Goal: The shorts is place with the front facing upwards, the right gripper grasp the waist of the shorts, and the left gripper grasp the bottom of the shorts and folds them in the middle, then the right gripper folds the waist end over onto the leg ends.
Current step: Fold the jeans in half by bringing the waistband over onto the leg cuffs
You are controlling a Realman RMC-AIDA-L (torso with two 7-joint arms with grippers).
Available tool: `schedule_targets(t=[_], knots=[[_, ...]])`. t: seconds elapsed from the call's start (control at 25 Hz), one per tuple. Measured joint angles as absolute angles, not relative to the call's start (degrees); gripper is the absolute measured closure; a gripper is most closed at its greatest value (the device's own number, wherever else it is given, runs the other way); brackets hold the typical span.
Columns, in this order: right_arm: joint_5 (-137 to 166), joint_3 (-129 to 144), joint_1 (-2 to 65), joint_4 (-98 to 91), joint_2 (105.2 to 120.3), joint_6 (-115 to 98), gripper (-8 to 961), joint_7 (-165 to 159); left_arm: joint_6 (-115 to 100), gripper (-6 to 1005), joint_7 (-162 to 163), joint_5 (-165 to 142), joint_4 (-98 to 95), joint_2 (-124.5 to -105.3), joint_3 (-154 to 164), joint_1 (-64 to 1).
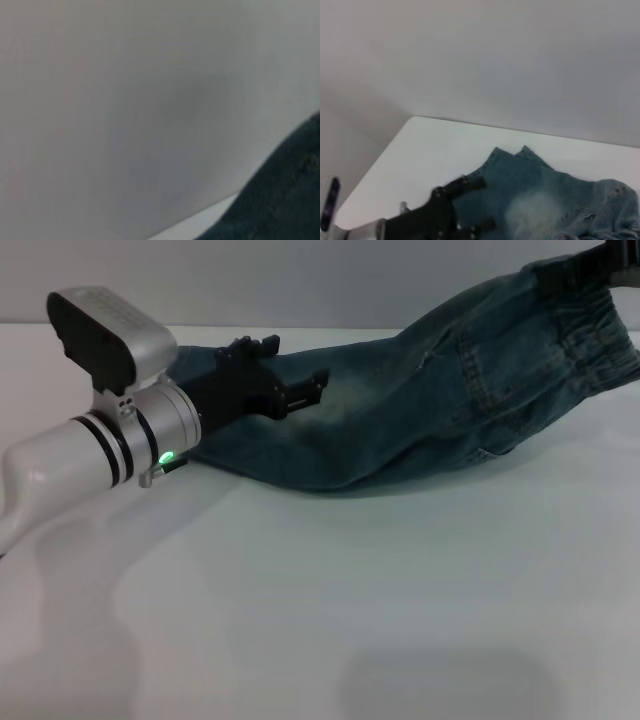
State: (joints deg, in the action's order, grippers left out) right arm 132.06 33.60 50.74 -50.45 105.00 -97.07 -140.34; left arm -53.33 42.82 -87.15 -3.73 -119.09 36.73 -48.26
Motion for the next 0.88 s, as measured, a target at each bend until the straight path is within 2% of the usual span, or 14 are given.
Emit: schedule_targets(t=[0.88], knots=[[125.2,33.0,53.4,-52.3,104.51,-101.1,917,-142.3,-48.8,165,24.4,-90.7,11.1,-119.08,25.9,-50.0]])
